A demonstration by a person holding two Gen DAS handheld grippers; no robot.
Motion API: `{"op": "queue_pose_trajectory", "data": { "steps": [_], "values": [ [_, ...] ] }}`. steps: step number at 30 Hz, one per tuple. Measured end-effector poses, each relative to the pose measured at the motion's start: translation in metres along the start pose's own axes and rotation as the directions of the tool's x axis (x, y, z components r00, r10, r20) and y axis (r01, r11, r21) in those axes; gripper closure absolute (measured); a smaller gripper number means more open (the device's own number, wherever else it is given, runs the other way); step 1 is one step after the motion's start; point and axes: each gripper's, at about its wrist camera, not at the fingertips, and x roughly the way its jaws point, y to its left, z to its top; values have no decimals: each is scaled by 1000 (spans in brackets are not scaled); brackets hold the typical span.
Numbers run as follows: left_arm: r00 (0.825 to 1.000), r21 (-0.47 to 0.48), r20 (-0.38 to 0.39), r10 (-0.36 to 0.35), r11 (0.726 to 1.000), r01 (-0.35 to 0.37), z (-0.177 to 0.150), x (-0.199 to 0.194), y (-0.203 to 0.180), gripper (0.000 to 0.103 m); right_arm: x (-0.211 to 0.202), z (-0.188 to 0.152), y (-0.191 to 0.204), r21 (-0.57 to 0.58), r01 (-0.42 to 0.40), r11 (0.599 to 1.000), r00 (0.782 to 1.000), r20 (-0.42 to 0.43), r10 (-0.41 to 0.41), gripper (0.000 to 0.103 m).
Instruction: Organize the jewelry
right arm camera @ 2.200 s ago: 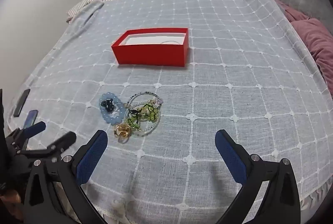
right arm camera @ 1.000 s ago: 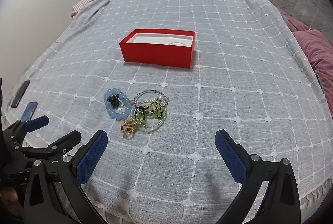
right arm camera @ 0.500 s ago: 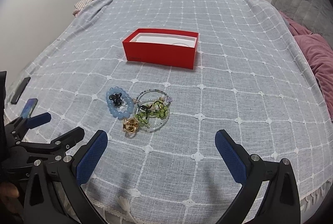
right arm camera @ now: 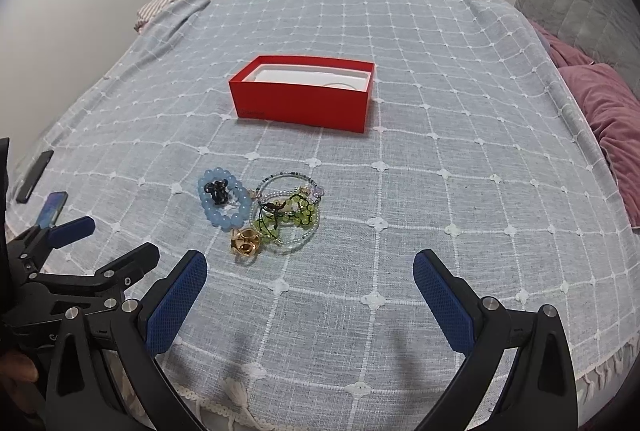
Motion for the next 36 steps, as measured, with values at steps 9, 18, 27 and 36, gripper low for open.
{"op": "queue_pose_trajectory", "data": {
  "steps": [9,18,27,36],
  "values": [
    [1000,7,-1,6,1000,-6,0,1,-1,0,1,0,0,0,3,1000,1000,-8,-3,0],
    [1000,14,0,7,1000,-7,-1,2,-1,0,3,0,0,-3,1,1000,1000,-11,-1,0],
    [1000,12,0,11,1000,-11,-1,2,-2,0,4,0,0,3,-3,1000,1000,-13,4,0],
    [999,-89,-5,-40,995,39,15,3,24,3,9,13,-43,188,-130,974,990,-23,137,3]
  ]
}}
